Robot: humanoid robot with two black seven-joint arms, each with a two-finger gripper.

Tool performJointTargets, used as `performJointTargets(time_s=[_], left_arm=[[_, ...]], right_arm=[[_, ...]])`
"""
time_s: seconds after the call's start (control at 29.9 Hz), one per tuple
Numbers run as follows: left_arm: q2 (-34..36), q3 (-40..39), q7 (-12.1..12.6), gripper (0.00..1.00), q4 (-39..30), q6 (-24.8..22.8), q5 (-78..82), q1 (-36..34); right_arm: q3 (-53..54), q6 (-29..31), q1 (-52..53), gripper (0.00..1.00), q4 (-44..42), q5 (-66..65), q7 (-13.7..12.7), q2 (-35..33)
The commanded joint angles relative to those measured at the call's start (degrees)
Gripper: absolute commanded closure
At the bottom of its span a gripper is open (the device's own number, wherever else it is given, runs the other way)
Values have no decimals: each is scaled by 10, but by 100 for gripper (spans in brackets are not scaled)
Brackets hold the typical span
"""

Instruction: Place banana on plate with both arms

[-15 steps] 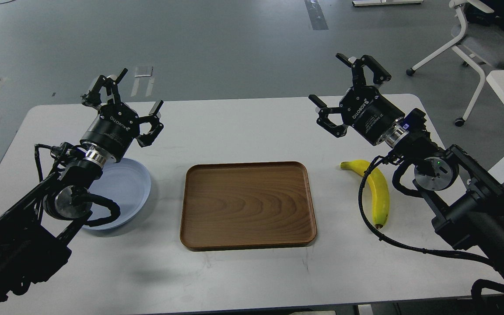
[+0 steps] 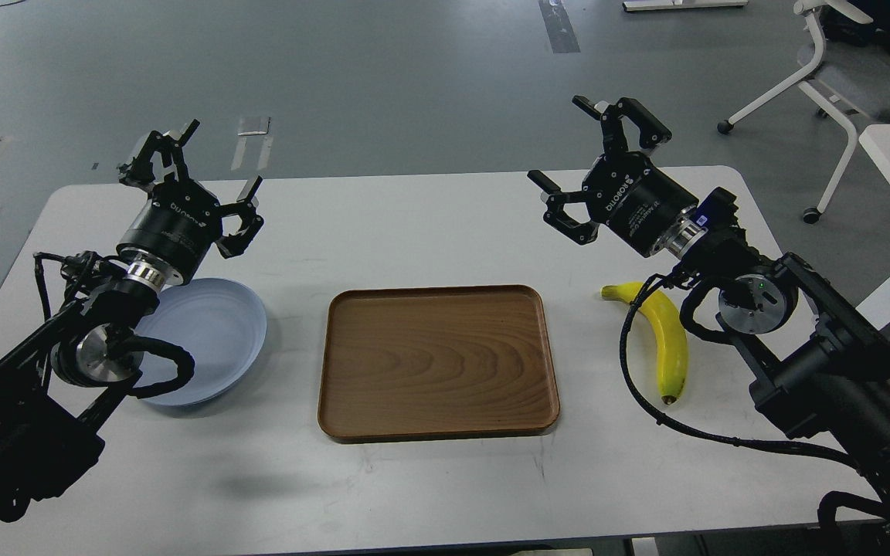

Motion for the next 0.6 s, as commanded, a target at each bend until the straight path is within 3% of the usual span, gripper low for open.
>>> performJointTargets(time_s=[0.0,0.17,0.37,0.5,0.57], left_arm=[[29,10,6,2,-3,-15,6,-4],[57,23,5,2,-1,-100,16,-23],[49,24,-5,2,-1,-102,34,-25],[26,23,-38,2,-1,-105,61,-19],[19,23,-39,2,1,-95,55,-17]], right_arm=[[-2,-3,20,0,-5,-3,-5,1],[-7,-3,23,0,-11,-3,-5,4],[-6,-3,17,0,-12,-2,-5,3],[-6,-3,16,0,-11,-2,-4,3],[-5,-2,16,0,-11,-2,-4,3]])
